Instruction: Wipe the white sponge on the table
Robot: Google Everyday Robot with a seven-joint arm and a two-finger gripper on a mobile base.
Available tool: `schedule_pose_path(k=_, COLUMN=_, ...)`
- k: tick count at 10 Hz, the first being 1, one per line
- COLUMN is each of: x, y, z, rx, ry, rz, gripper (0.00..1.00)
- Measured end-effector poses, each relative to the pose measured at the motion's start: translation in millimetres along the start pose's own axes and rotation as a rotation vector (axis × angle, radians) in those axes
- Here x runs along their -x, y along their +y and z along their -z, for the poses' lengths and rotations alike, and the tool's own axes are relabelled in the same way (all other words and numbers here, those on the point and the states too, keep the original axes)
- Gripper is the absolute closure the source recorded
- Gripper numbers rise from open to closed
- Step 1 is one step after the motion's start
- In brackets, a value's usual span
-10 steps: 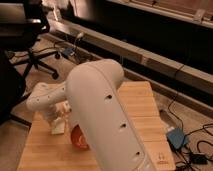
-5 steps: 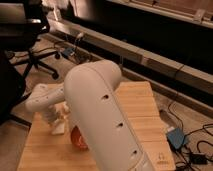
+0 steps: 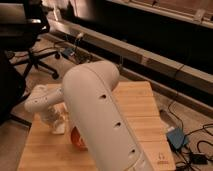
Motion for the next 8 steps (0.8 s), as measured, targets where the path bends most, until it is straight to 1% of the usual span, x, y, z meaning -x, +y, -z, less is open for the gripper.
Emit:
schedule_pose_path(k=2, x=1, y=9, z=1, rx=0.002, ry=0.002, rz=0.021, gripper=0.78)
schedule_pose_path(k=3, x=4, y=18, z=3, rx=0.008, ry=-0.003, rz=0.040, gripper=0.78)
schedule_pose_path(k=6, x=14, y=48, z=9, rx=0.018, ry=-0.021, rz=0.119, gripper=0.78)
schedule_pose_path(k=8, x=18, y=71, z=6, rx=0.011, ry=-0.019, rz=0.189, gripper=0.78)
